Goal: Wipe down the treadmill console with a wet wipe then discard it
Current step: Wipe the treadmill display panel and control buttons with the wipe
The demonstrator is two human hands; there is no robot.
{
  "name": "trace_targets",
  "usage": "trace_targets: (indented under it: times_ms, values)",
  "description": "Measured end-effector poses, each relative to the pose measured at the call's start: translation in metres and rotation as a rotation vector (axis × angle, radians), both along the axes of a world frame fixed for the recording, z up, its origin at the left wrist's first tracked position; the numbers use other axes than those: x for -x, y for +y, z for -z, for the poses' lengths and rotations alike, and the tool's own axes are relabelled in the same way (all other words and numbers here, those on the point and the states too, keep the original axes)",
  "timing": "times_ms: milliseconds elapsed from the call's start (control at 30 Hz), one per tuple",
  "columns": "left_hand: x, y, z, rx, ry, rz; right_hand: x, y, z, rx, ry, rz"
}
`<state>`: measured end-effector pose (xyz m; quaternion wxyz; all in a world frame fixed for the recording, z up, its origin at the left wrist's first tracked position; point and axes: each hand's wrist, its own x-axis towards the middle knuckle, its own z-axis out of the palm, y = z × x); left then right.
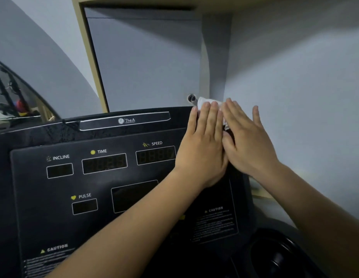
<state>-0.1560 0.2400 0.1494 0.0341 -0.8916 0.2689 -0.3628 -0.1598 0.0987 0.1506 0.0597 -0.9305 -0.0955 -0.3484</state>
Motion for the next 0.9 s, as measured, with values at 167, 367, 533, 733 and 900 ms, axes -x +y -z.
trace_targets:
  times_ms: [167, 367, 533, 733, 900]
  values:
    - [0.028, 0.011, 0.046, -0.062, 0.009, 0.092, 0.038, -0.004, 0.053, -0.046, -0.02, -0.076]
    - [0.013, -0.006, 0.009, -0.001, -0.042, -0.025, 0.011, -0.006, 0.011, 0.0, 0.014, -0.021]
    - [0.04, 0.021, 0.054, -0.016, 0.011, 0.058, 0.044, 0.01, 0.059, 0.016, -0.002, -0.056]
    - [0.026, 0.039, 0.022, -0.064, -0.059, -0.013, 0.027, 0.029, 0.032, 0.078, -0.015, 0.005]
    - [0.033, 0.05, 0.036, -0.02, -0.033, -0.018, 0.032, 0.043, 0.038, 0.092, -0.008, 0.006]
